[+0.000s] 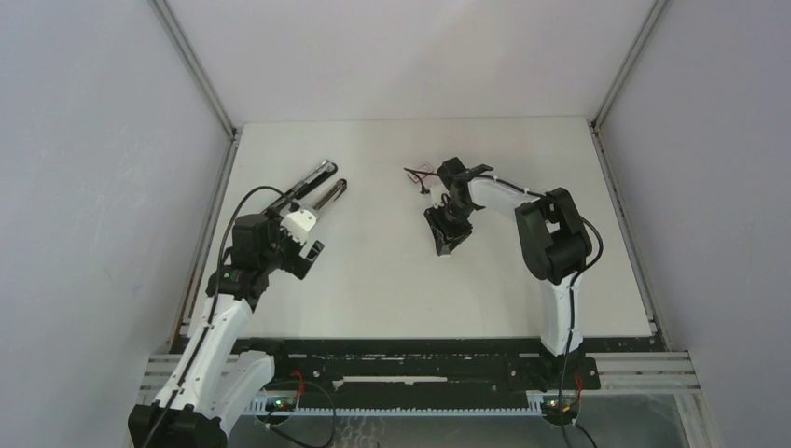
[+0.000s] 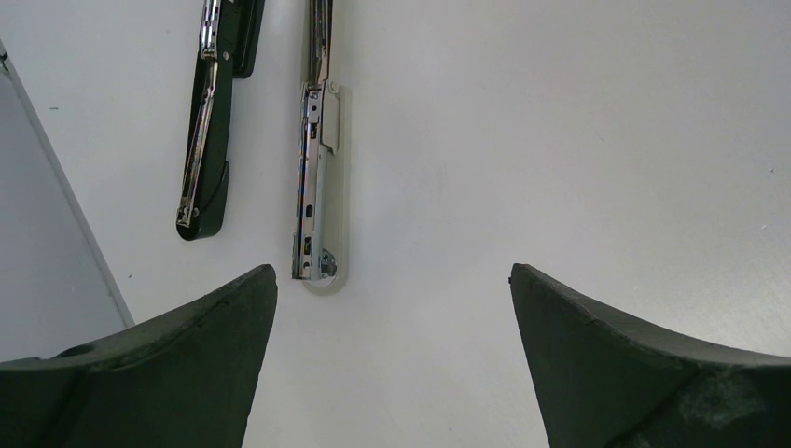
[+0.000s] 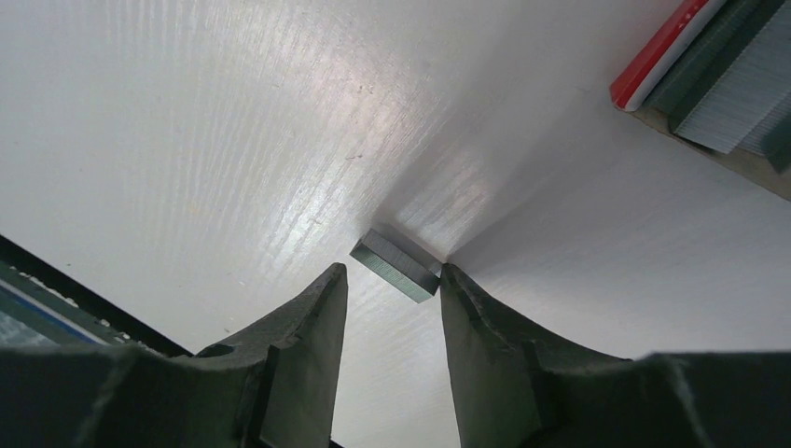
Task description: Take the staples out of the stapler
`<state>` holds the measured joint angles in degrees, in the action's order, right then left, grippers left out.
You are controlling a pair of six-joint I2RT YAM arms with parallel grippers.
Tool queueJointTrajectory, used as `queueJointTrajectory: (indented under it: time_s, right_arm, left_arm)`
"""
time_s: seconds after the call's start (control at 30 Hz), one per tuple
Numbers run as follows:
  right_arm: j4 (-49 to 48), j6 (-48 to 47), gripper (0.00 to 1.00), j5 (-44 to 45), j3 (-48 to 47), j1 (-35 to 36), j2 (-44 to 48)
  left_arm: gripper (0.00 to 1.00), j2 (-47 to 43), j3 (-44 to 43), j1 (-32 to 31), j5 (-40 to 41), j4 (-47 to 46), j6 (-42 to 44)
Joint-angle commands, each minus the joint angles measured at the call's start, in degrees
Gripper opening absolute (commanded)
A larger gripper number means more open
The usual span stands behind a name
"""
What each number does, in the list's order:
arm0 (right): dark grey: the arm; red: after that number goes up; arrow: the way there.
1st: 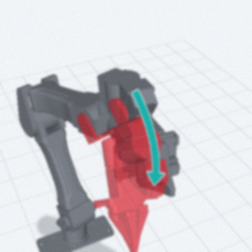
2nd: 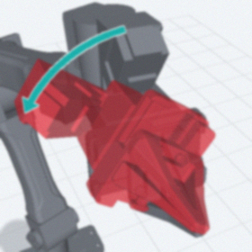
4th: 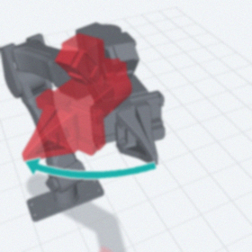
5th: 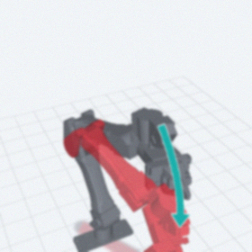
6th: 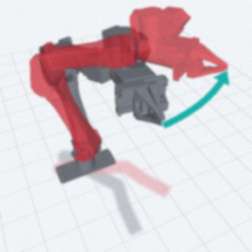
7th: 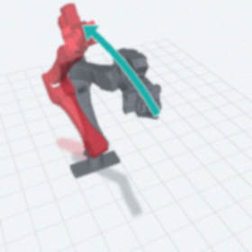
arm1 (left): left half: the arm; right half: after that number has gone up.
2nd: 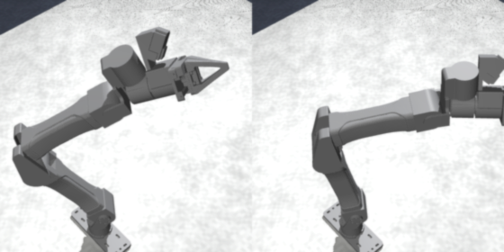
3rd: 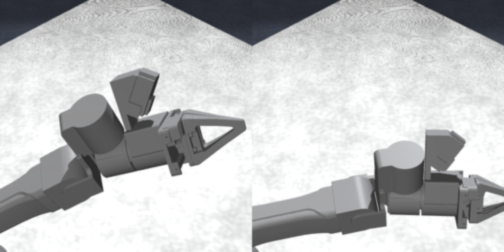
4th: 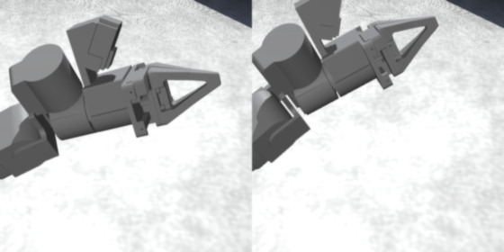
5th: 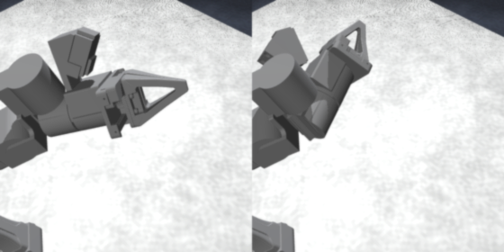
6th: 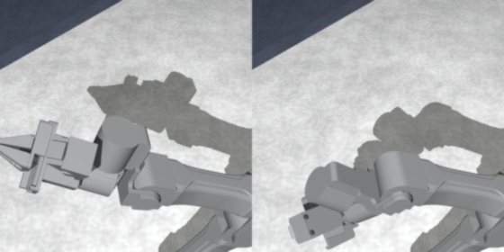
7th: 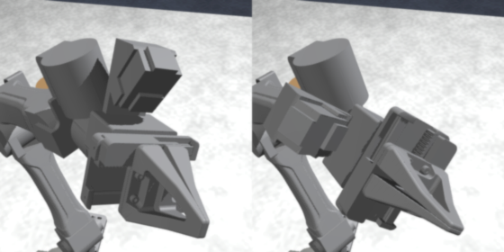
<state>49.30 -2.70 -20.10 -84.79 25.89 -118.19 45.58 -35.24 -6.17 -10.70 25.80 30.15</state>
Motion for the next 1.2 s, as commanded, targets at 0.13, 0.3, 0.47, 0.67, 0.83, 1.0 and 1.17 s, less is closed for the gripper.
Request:
queueJointTrajectory:
  time_s: [0.13, 0.3, 0.47, 0.67, 0.83, 1.0, 1.17]
  right_arm:
    - [-2.19, -5.32, 0.5, 8.25, 1.2, 0.4, 0.84]
    - [-1.7, -8.16, 0.56, 8.58, 1.45, 1.05, 1.45]
    - [-2.12, -9.38, 0.56, 9.91, 1.77, 1.27, 1.49]
    - [-3.69, -10.26, 0.58, 16.01, 2.97, 1.61, 2.32]
    - [-4.86, -9.95, 0.66, 19.7, 3.34, 1.9, 2.02]
    - [-4.88, -13.02, 0.7, 18.72, 3.6, 2.32, 3.37]
    - [-6.03, -17.2, 0.69, 17.74, 5.17, 2.32, 4.67]
  left_arm:
    - [1.0, -0.85, 0.87, 0.35, -0.11, -1.46, 0.52]
    - [1.0, -0.76, 0.88, 0.36, -0.18, -1.48, 0.59]
    - [1.0, -1.02, 0.92, 0.33, -0.16, -1.46, 0.47]
    - [1.0, -0.77, 0.88, 0.29, -0.27, -1.46, 0.54]
    - [1.0, -0.94, 0.88, 0.31, -0.18, -1.46, 0.52]
    - [1.0, -0.9, 0.88, 0.31, -0.27, -1.46, 0.52]
    - [1.0, -0.87, 0.88, 0.31, -0.25, -1.46, 0.52]
